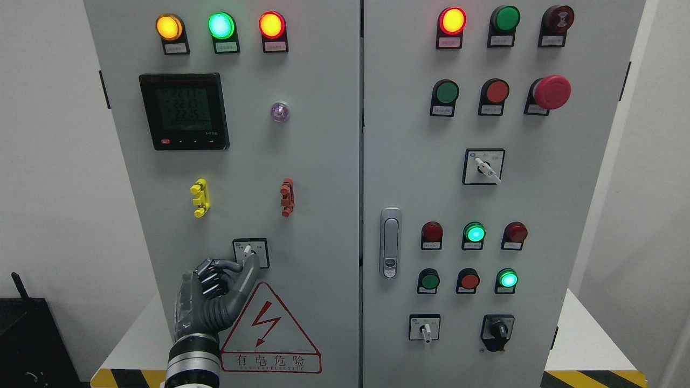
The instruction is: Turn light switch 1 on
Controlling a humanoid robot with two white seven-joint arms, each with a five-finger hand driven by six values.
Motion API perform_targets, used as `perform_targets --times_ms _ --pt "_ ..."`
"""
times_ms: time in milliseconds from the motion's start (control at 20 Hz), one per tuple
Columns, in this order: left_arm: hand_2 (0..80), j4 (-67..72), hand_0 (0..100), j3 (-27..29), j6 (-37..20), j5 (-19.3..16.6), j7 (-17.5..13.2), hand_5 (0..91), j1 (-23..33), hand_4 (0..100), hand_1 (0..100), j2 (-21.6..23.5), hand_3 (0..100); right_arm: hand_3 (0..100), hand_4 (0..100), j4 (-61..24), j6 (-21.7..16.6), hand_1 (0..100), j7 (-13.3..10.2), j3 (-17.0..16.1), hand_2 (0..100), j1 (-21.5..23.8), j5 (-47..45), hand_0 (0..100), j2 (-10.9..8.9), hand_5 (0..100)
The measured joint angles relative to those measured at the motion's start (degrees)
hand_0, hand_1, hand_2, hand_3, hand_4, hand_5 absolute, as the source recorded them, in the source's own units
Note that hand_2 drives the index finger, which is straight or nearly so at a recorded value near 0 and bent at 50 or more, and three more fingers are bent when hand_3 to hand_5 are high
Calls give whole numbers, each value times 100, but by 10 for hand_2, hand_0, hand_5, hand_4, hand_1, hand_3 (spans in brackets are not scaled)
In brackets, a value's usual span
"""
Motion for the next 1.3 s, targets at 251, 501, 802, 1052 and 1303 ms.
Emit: perform_targets --times_ms 251,501,802,1052,1303 --pt "624 0 151 1 9 -8 0 881 -4 973 663 5 970 0 0 0 0 0 0 0 0 0 0 0 0 0" --pt "626 0 157 0 33 -10 0 881 -7 973 658 6 975 0 0 0 0 0 0 0 0 0 0 0 0 0" --pt "628 0 161 -2 41 -7 11 881 -13 974 653 7 977 0 0 0 0 0 0 0 0 0 0 0 0 0" --pt "627 0 162 -6 42 -6 26 881 -24 974 651 5 979 0 0 0 0 0 0 0 0 0 0 0 0 0" --pt "625 0 159 -8 42 -5 -3 881 -36 975 642 3 980 0 0 0 0 0 0 0 0 0 0 0 0 0"
